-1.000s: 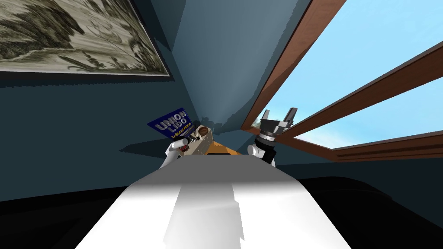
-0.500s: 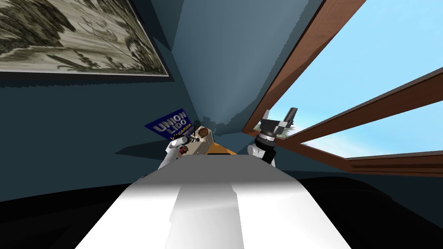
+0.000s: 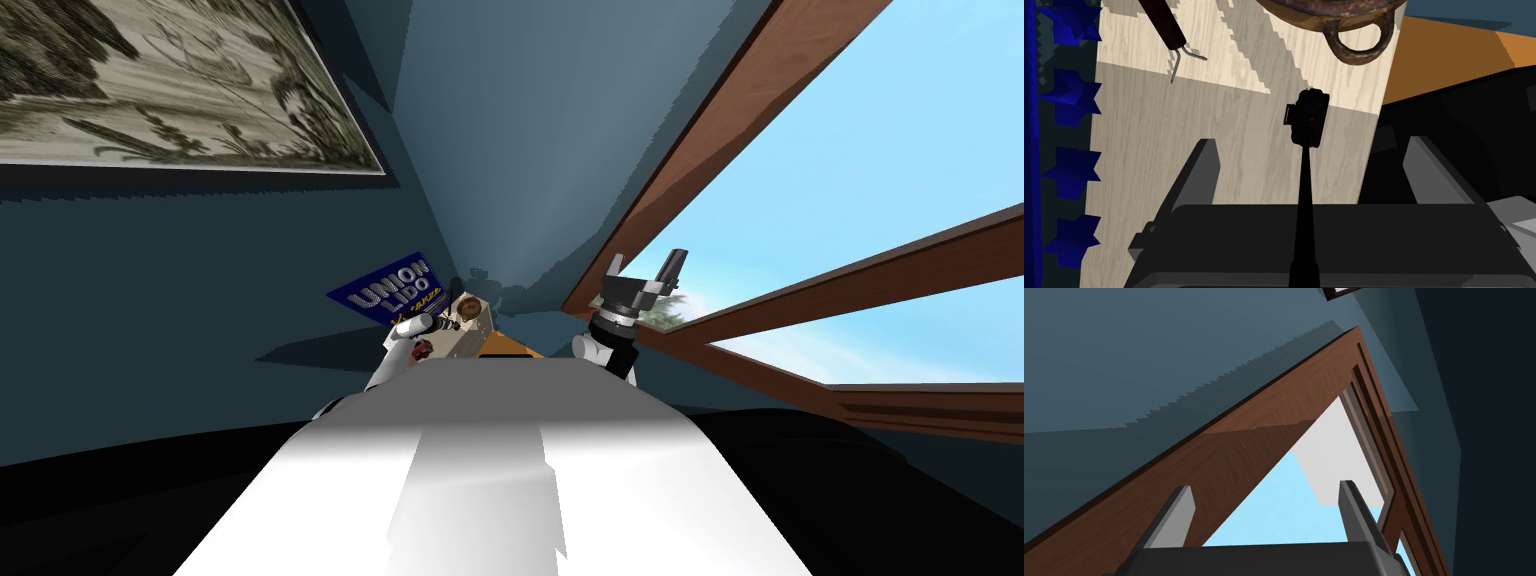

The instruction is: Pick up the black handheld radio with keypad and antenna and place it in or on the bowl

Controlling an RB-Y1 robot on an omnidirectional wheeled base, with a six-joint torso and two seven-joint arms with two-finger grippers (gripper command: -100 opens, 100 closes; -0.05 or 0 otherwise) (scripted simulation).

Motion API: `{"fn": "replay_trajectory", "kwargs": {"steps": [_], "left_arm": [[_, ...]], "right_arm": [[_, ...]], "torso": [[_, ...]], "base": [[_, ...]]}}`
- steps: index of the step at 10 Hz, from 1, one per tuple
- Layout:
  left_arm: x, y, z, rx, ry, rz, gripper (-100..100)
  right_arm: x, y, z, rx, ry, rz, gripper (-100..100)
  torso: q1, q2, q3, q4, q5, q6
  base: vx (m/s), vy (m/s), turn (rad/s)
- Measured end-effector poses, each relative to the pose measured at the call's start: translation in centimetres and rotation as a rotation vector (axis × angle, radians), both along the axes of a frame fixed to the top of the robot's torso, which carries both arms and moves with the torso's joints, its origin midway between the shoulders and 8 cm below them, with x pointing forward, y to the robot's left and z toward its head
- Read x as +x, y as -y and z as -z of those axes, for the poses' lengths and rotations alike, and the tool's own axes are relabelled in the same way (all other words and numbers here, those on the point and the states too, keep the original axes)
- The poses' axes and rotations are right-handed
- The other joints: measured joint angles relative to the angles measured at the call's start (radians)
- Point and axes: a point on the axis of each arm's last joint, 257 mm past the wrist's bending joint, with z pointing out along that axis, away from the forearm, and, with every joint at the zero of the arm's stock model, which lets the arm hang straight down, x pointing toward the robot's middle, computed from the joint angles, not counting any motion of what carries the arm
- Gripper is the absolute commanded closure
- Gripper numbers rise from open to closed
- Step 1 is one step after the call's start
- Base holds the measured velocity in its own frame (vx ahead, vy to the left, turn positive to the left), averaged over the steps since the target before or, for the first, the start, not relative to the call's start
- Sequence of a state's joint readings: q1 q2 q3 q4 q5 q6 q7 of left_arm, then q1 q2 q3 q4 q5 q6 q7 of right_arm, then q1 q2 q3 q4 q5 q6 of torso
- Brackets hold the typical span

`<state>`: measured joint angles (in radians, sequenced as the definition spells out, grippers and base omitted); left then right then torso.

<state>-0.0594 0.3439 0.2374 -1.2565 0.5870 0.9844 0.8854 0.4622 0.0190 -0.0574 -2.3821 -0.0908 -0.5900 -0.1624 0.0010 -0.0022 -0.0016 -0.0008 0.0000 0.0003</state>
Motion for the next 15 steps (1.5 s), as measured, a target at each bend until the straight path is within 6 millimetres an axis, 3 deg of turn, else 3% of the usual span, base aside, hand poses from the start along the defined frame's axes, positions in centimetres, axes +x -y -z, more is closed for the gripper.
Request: {"fn": "replay_trajectory", "kwargs": {"steps": [1,4,5,9,10,11,13,14,15], "left_arm": [[0.0,0.0,0.0,0.0,0.0,0.0,-100],[-0.4,0.9,1.7,0.0,0.0,0.001,-100],[-0.3,0.9,1.8,0.001,0.002,0.002,100],[-0.3,0.9,1.7,0.001,0.003,0.002,100],[-0.3,0.9,1.7,0.0,0.003,0.002,0],[-0.3,0.9,1.7,0.0,0.003,0.002,100],[-0.1,0.3,0.6,0.002,0.004,0.001,100],[-0.1,0.3,0.6,0.001,0.002,0.001,0],[-0.1,0.3,0.6,0.001,0.002,0.001,100]], "right_arm": [[0.0,0.0,0.0,0.0,0.0,0.0,0],[0.0,0.0,0.0,0.0,0.0,0.0,0],[0.0,0.0,0.0,0.0,0.0,0.0,0],[0.0,0.0,0.0,0.0,0.0,0.0,0],[0.0,0.0,0.0,0.0,0.0,0.0,0],[0.0,0.0,0.0,0.0,0.0,0.0,0],[0.0,0.0,0.0,0.0,0.0,0.0,0],[0.0,0.0,0.0,0.0,0.0,0.0,0],[0.0,0.0,0.0,0.0,0.0,0.0,0]], "torso": [[0.0,0.001,0.001,0.0,0.0,0.0],[0.002,-0.003,-0.002,-0.001,0.001,0.001],[0.002,-0.002,-0.001,-0.001,0.001,0.001],[0.002,-0.002,-0.002,-0.001,0.002,0.001],[0.003,-0.003,-0.002,-0.001,0.002,0.001],[0.003,-0.003,-0.002,-0.001,0.002,0.001],[0.001,0.001,0.0,0.0,0.001,0.001],[0.002,0.0,0.0,-0.001,0.002,0.001],[0.002,-0.001,-0.001,-0.001,0.002,0.001]], "base": [[0.041,0.012,0.011],[0.042,0.013,0.005],[0.0,0.0,0.0],[0.0,0.0,0.0],[0.0,0.0,0.0],[-0.037,-0.013,-0.018],[-0.042,-0.012,-0.005],[0.0,0.0,0.0],[-0.019,-0.006,-0.042]]}}
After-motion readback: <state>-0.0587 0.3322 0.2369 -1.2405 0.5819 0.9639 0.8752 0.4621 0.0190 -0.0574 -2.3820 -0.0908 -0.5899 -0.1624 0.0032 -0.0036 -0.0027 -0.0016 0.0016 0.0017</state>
